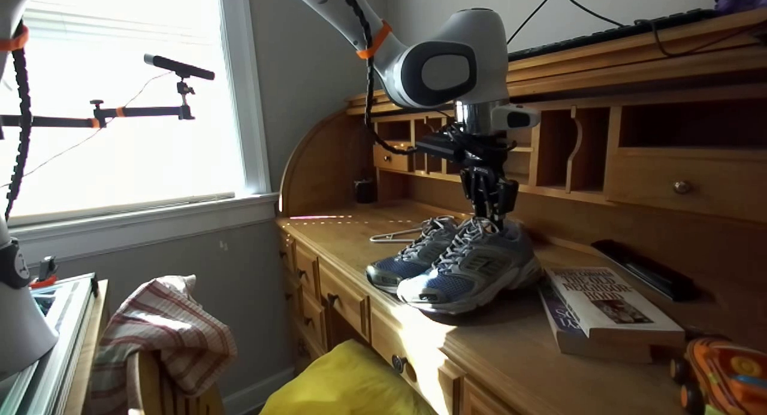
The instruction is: Move the pair of shoes sightly to the left then move the shoe on the left to the right side
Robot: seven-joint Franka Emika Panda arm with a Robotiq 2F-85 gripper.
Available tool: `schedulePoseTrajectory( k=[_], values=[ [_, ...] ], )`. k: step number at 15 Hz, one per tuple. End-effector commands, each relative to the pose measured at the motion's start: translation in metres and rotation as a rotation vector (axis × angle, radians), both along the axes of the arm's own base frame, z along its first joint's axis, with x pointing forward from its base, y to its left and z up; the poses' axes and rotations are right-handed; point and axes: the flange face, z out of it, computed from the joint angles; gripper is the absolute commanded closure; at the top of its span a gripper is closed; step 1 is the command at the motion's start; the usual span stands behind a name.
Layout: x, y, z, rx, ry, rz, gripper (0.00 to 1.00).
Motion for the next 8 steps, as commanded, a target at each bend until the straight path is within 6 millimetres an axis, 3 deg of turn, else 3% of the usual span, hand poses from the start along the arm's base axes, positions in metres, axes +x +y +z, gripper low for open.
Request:
schedulePoseTrajectory(
  k=[1, 3, 4, 8],
  values=[
    [0.005, 0.007, 0.016, 0.05, -0.026, -0.054, 0.19],
    [0.001, 0.012, 0.025, 0.1, 0.01, -0.127, 0.04],
    [-0.003, 0.014, 0.03, 0.118, 0.027, -0.159, 0.01],
    [-0.022, 0.028, 0.057, 0.153, 0.102, -0.214, 0.0]
  ],
)
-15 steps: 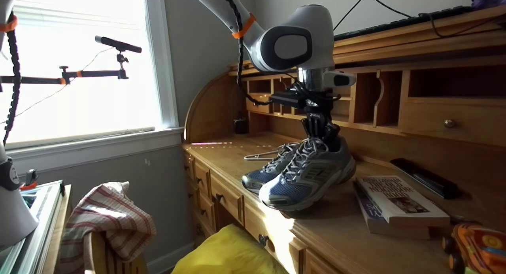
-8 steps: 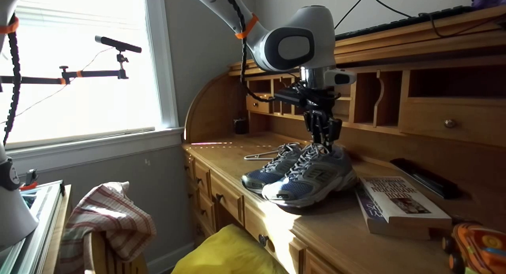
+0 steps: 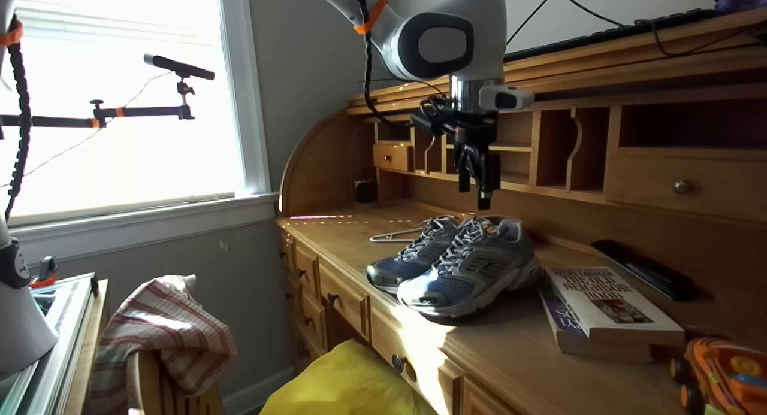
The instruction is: Move the pair of shoes sightly to the left then move the shoe on the left to the right side
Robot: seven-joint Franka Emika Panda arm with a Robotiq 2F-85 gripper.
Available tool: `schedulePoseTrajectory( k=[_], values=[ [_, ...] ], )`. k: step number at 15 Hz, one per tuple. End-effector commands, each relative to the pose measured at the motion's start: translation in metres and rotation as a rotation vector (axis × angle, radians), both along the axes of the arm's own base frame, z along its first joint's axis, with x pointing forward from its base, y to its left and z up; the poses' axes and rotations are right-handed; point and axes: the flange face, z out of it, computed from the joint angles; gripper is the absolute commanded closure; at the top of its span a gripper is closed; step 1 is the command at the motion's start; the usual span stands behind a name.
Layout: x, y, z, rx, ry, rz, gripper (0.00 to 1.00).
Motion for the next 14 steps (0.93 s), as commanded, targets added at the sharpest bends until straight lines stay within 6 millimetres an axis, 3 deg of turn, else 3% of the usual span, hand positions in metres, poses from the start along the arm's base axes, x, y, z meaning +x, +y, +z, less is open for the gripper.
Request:
schedulePoseTrajectory(
  k=[1, 6, 11, 12, 14],
  values=[
    [-0.024, 0.015, 0.027, 0.035, 0.072, -0.046, 0.0],
    [-0.053, 0.028, 0.049, -0.034, 0.14, -0.016, 0.0],
    [-0.084, 0.034, 0.058, -0.091, 0.126, 0.041, 0.0],
    [-0.063, 0.027, 0.055, -0.075, 0.137, 0.026, 0.0],
    [-0.073, 0.03, 0.058, -0.075, 0.135, 0.029, 0.0]
  ],
)
